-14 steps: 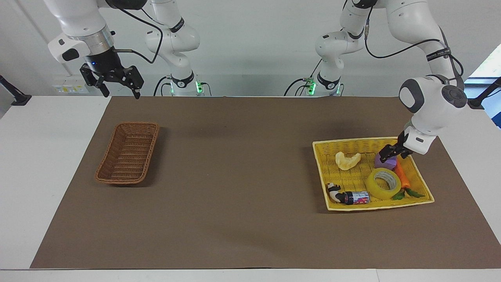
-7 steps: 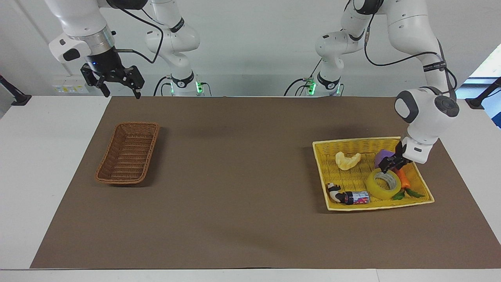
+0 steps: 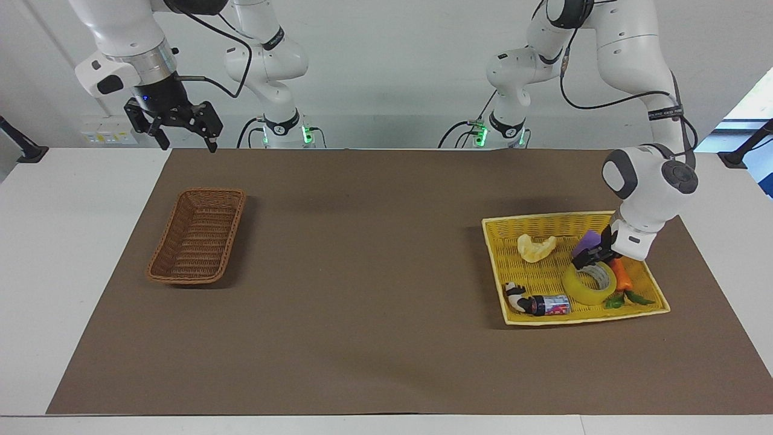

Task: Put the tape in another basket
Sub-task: 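Reach the left gripper into the yellow basket toward the yellow tape, then close the left gripper on the yellow tape roll's rim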

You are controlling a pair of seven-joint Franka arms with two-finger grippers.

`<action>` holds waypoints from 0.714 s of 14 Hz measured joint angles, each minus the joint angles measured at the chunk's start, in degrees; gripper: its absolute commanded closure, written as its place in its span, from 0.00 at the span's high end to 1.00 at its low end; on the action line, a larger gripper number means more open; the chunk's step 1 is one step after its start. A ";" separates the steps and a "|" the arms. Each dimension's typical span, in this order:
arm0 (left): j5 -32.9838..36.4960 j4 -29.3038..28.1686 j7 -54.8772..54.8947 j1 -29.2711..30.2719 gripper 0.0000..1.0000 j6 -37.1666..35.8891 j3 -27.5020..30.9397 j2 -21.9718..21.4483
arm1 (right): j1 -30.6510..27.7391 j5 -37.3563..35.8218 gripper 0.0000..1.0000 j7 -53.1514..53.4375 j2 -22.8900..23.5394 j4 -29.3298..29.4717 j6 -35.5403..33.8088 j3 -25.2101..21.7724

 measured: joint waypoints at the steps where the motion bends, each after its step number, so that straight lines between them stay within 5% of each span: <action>1: 0.00 0.11 0.00 0.00 0.47 -0.13 0.01 0.00 | 0.00 0.00 1.00 0.00 0.00 0.00 0.00 0.00; 10: 0.04 3.56 0.01 0.02 0.56 -1.80 0.21 0.00 | 0.00 0.00 1.00 0.00 0.00 0.00 0.00 0.00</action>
